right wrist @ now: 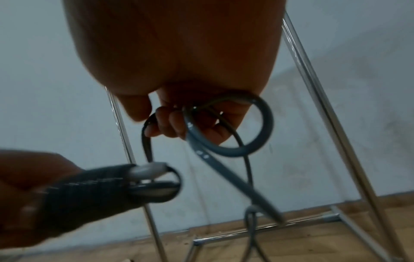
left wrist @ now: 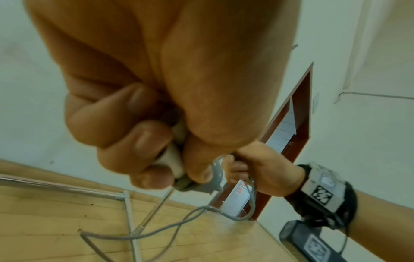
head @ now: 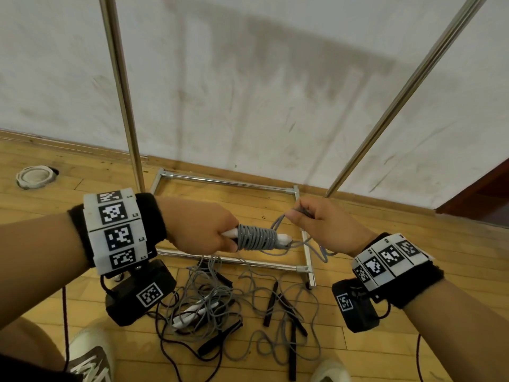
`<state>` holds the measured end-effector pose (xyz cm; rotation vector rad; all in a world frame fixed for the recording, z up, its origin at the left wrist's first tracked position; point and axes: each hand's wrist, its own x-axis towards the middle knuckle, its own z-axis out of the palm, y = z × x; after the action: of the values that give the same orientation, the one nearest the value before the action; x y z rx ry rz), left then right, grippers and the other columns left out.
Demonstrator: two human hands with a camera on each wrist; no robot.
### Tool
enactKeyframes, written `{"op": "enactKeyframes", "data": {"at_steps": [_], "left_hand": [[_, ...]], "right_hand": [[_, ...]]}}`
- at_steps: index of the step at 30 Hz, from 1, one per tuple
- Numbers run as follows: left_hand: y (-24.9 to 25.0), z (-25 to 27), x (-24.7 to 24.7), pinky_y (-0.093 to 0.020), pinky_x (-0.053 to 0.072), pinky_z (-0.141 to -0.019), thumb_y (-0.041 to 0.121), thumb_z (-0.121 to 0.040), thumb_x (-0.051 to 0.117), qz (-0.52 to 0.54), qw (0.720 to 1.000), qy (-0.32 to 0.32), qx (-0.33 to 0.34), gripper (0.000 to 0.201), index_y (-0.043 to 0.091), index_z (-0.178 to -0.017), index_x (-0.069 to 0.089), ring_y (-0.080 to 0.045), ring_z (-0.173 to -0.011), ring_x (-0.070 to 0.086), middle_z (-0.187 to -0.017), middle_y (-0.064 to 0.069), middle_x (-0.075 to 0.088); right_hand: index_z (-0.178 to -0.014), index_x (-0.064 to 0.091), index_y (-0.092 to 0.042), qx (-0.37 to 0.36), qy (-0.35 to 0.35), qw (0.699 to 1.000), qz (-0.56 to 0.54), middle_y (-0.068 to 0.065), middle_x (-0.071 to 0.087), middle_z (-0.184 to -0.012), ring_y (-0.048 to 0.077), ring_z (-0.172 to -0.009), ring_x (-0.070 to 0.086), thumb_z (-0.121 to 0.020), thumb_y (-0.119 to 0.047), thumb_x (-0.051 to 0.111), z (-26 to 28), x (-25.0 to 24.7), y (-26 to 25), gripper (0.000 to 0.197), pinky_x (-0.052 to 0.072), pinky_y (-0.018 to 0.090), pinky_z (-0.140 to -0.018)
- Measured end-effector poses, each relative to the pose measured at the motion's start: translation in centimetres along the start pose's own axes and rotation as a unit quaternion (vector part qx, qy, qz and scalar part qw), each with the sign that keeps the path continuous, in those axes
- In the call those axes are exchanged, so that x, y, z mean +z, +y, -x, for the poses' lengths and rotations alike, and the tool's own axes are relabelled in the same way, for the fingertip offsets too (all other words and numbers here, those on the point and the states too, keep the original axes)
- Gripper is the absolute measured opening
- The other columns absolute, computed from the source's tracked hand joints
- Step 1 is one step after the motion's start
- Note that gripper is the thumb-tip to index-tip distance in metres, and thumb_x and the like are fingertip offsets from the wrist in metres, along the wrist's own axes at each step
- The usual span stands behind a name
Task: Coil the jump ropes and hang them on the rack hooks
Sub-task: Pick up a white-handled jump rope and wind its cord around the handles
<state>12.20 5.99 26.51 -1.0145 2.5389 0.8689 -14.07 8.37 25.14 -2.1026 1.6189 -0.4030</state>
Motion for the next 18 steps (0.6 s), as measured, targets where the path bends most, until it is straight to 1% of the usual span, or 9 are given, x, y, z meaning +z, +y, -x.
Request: {"op": "enactKeyframes", "data": {"at_steps": [2, 3, 5, 8, 10, 12, 14, 16, 18], "left_hand": [[-0.3, -0.4, -0.1, -0.032, 0.047, -0.067, 0.039, -0.103, 0.047, -0.013, 1.0, 0.016, -0.022, 0.022, 0.025, -0.086, 0.051, -0.014, -0.065, 0.05, -0.081, -0.001, 0.059], [-0.5, -0.6, -0.2, -0.032, 0.047, -0.067, 0.039, -0.103, 0.047, -0.016, 0.999, 0.029, -0.031, 0.023, 0.023, -0.087, 0.052, -0.015, -0.066, 0.05, -0.083, -0.003, 0.06], [-0.8, -0.8, -0.4, -0.033, 0.047, -0.067, 0.039, -0.102, 0.046, -0.02, 0.997, 0.065, -0.046, 0.026, 0.021, -0.085, 0.052, -0.016, -0.066, 0.05, -0.082, -0.004, 0.06], [-1.0, -1.0, -0.8, -0.042, 0.05, -0.072, 0.037, -0.102, 0.047, -0.004, 0.991, 0.123, -0.053, 0.026, 0.02, -0.083, 0.05, -0.02, -0.067, 0.051, -0.082, -0.008, 0.061], [-1.0, -1.0, -1.1, -0.045, 0.05, -0.071, 0.035, -0.103, 0.047, 0.015, 0.986, 0.161, -0.048, 0.026, 0.018, -0.084, 0.05, -0.023, -0.067, 0.052, -0.08, -0.009, 0.061], [-0.8, -0.8, -1.4, -0.046, 0.048, -0.067, 0.032, -0.103, 0.048, 0.041, 0.98, 0.191, -0.03, 0.026, 0.018, -0.081, 0.048, -0.022, -0.063, 0.05, -0.075, -0.007, 0.058], [-0.4, -0.6, -1.5, -0.043, 0.047, -0.063, 0.03, -0.102, 0.05, 0.069, 0.974, 0.215, -0.008, 0.025, 0.019, -0.079, 0.048, -0.02, -0.06, 0.05, -0.072, -0.006, 0.058], [-0.2, -0.4, -1.6, -0.04, 0.047, -0.062, 0.028, -0.101, 0.051, 0.094, 0.968, 0.234, 0.004, 0.022, 0.019, -0.082, 0.051, -0.016, -0.059, 0.05, -0.072, -0.006, 0.06], [-0.1, -0.1, -1.7, -0.042, 0.048, -0.062, 0.03, -0.101, 0.051, 0.12, 0.964, 0.239, 0.006, 0.019, 0.015, -0.089, 0.055, -0.016, -0.059, 0.052, -0.074, -0.008, 0.064]], "right_hand": [[-0.08, 0.061, -0.016, 0.015, 0.011, 0.998, -0.059, -0.014, 0.044, -0.05, 0.003, -0.047, 0.037, -0.099, -0.041, 0.047, -0.3, 0.0, -0.7, 0.035, 0.031, 0.019, -0.051], [-0.079, 0.062, -0.018, 0.025, 0.013, 0.995, -0.097, -0.014, 0.044, -0.049, 0.004, -0.047, 0.036, -0.1, -0.041, 0.045, -0.4, -0.1, -1.0, 0.036, 0.032, 0.022, -0.052], [-0.078, 0.064, -0.02, 0.038, 0.015, 0.984, -0.172, -0.012, 0.044, -0.05, 0.01, -0.05, 0.038, -0.1, -0.035, 0.047, -0.6, -0.1, -1.4, 0.032, 0.033, 0.03, -0.054], [-0.085, 0.063, -0.01, 0.037, 0.015, 0.971, -0.237, -0.006, 0.055, -0.056, 0.015, -0.054, 0.051, -0.094, -0.028, 0.056, -0.5, -0.1, -1.7, 0.021, 0.041, 0.031, -0.058], [-0.088, 0.058, -0.007, 0.025, 0.008, 0.957, -0.288, 0.0, 0.064, -0.062, 0.018, -0.059, 0.063, -0.097, -0.017, 0.057, -0.6, -0.1, -1.8, 0.014, 0.05, 0.03, -0.061], [-0.088, 0.053, -0.009, 0.013, 0.002, 0.943, -0.333, 0.006, 0.07, -0.068, 0.023, -0.069, 0.07, -0.098, -0.008, 0.054, -0.5, 0.1, -1.9, 0.01, 0.059, 0.037, -0.072], [-0.09, 0.052, -0.009, 0.005, 0.008, 0.937, -0.35, 0.007, 0.072, -0.073, 0.026, -0.081, 0.072, -0.098, -0.006, 0.053, -0.4, 0.1, -2.0, 0.009, 0.059, 0.039, -0.078], [-0.092, 0.052, -0.008, -0.001, 0.019, 0.929, -0.369, 0.005, 0.072, -0.075, 0.024, -0.086, 0.073, -0.098, -0.004, 0.052, -0.3, 0.2, -2.1, 0.007, 0.06, 0.037, -0.078], [-0.096, 0.054, -0.009, -0.002, 0.024, 0.923, -0.385, 0.001, 0.068, -0.071, 0.023, -0.081, 0.072, -0.1, -0.005, 0.048, -0.2, 0.5, -2.3, 0.008, 0.058, 0.033, -0.073]]}}
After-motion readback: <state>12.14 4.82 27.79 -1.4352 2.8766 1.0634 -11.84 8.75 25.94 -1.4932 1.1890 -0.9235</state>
